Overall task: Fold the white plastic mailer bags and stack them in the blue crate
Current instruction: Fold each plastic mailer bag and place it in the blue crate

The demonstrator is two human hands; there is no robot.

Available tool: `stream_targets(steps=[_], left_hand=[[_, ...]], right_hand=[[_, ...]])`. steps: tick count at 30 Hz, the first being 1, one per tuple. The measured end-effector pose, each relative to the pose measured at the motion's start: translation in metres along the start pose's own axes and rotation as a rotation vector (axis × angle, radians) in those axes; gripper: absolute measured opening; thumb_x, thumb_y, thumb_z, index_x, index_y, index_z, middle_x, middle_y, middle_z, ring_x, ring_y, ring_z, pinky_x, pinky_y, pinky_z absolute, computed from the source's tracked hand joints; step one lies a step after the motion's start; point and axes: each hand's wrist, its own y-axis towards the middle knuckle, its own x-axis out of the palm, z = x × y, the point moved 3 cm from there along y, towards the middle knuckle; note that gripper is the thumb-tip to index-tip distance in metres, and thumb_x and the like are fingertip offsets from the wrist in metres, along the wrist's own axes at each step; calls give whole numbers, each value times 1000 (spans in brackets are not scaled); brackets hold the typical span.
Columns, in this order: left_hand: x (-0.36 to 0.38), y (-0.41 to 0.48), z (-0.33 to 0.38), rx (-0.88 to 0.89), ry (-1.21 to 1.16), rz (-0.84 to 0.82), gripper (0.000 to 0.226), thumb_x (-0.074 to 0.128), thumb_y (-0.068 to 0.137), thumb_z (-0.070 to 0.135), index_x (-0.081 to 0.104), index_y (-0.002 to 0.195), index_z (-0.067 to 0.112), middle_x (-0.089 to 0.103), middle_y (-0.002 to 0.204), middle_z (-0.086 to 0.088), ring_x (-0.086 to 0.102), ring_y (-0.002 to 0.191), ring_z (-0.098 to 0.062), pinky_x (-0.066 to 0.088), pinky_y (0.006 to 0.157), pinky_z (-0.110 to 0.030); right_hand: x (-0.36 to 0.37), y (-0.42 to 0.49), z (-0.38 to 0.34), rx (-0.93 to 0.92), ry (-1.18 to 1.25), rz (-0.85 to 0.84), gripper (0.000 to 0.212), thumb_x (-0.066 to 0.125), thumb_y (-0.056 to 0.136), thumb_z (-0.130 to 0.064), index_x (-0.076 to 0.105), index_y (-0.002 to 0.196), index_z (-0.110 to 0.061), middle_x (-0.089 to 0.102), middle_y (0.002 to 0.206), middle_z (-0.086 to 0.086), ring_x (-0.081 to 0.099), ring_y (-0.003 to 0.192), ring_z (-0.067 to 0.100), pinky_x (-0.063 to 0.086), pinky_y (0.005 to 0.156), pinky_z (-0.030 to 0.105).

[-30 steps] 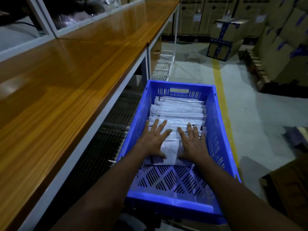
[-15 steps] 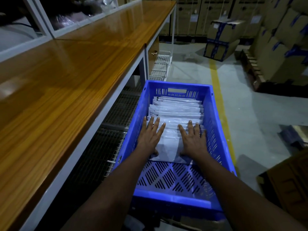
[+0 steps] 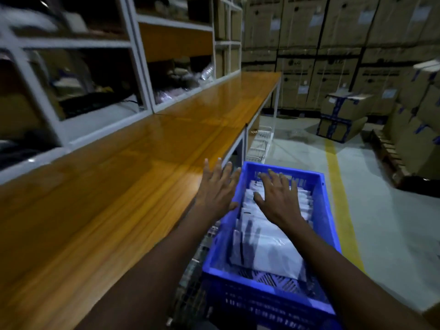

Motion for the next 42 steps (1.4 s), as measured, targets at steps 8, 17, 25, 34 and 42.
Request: stream_targets(steps=[8,17,25,34,42], left_hand=[[-80,-152,-140,-409,22,69,79,31,96,59,6,158,16,33,157,-11,22,145,-39,2,114,-63],[-117,-401,-241,-840,187,-129,79,39,93,57,15,156,16,33,155,-8,25,144,-35,10,114,-62],[-121,-566,-273,-1171,263,-317,72,38,91,54,25,153,20,34,153,-10,29,137,-38,17,109,-66],[-102,-695,-306,-1849,-2,-418,85,34,89,73,18,156,24,-7,163,-21,-7,143,-56,-10,105,-76],[-109,-690,-292,-1738,2,-401,59,35,94,56,52,130,13,48,135,-24,40,123,-38,29,102,-48]], right_hand=[[-72,-28,-204,-327,293,186,58,34,85,-54,57,129,-24,52,141,6,45,131,31,33,105,56],[-70,-138,-439,-746,485,41,48,45,91,-46,50,135,-26,48,144,4,45,127,27,34,104,50],[-62,-253,-582,-1007,553,-33,40,51,91,-45,57,126,-25,55,135,6,51,118,31,40,96,50],[-63,-281,-632,-1103,578,-82,46,38,96,-47,49,133,-24,47,142,8,47,123,31,37,98,48],[-62,-276,-617,-1047,660,-135,49,35,97,-47,48,136,-22,44,143,8,46,125,29,34,102,48]])
